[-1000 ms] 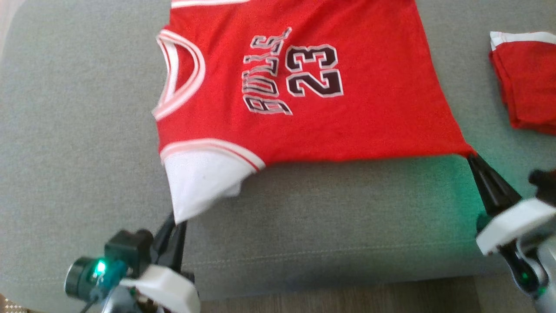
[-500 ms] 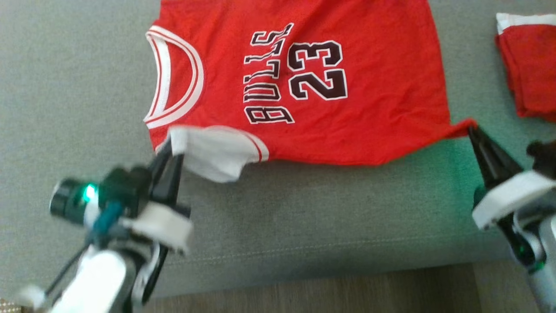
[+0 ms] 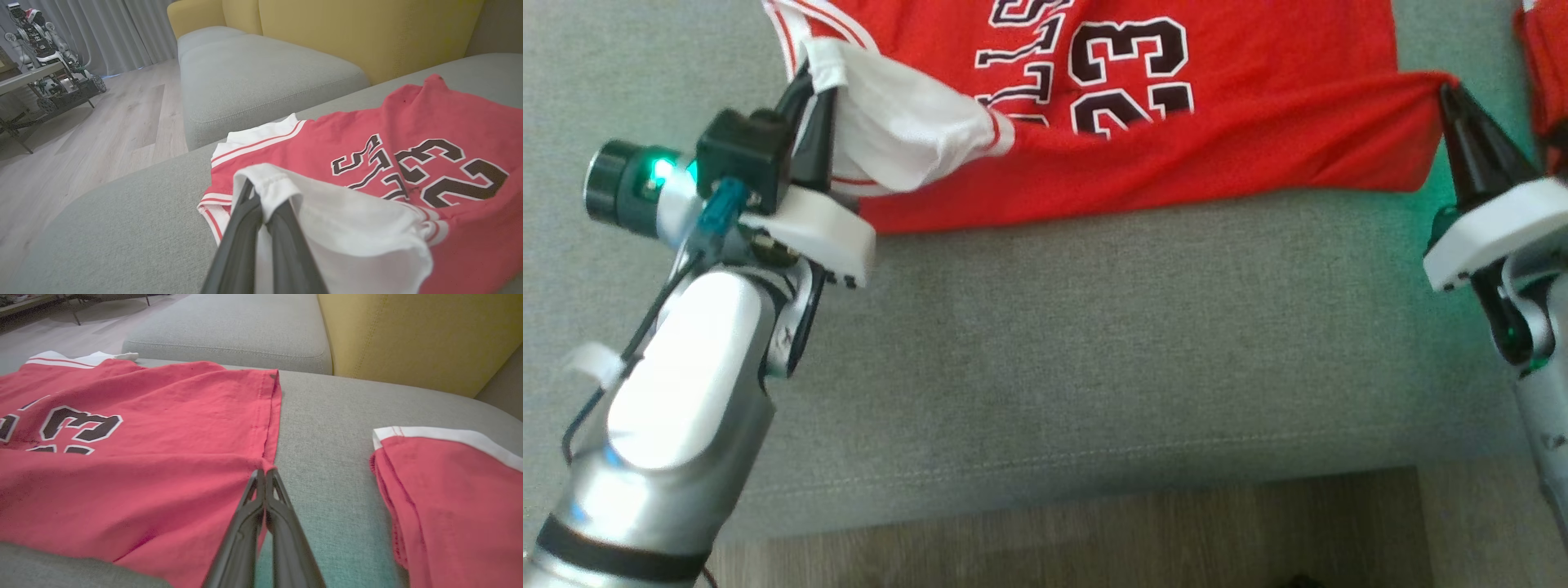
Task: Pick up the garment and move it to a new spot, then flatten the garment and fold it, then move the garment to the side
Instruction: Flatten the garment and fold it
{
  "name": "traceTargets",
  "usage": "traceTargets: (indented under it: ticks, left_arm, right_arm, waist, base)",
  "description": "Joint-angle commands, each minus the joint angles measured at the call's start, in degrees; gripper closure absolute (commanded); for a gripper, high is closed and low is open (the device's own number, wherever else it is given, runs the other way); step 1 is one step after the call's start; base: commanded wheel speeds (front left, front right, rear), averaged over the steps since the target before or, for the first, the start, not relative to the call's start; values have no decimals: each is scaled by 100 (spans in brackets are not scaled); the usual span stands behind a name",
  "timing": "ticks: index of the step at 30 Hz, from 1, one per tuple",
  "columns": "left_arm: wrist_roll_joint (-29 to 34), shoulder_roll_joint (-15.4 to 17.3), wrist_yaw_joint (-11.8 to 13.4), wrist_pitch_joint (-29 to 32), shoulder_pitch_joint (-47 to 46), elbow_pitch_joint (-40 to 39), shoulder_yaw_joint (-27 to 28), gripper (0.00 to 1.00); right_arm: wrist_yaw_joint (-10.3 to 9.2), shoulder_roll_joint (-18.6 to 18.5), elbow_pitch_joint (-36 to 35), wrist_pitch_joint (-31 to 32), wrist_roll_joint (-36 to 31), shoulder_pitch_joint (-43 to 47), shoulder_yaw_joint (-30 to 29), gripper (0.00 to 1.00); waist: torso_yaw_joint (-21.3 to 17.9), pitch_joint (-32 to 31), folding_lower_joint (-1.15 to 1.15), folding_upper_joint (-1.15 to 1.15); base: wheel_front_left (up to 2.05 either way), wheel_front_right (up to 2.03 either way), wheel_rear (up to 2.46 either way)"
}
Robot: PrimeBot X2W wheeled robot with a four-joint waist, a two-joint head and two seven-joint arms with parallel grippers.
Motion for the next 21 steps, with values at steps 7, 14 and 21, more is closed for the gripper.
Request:
traceTargets:
  ticks: [7,14,21]
  left_arm:
    - [220,53,228,108,-614,502,175,100]
    - [95,-58,342,158,-620,695,225,58]
    - [-341,-186,426,-109,-80,463,437,0]
  right_arm:
    - [-2,30,388,-374,-35,-541,153,100]
    - [-2,90,883,-577,129,-799,306,60]
    - [-2,220,984,-932,183,-579,190,0]
  waist:
    - [-28,245,-1,0]
    - [30,211,-1,0]
    - [-5,-124,-1,0]
  base:
    - [0,0,0]
    - [0,0,0]
    - [0,0,0]
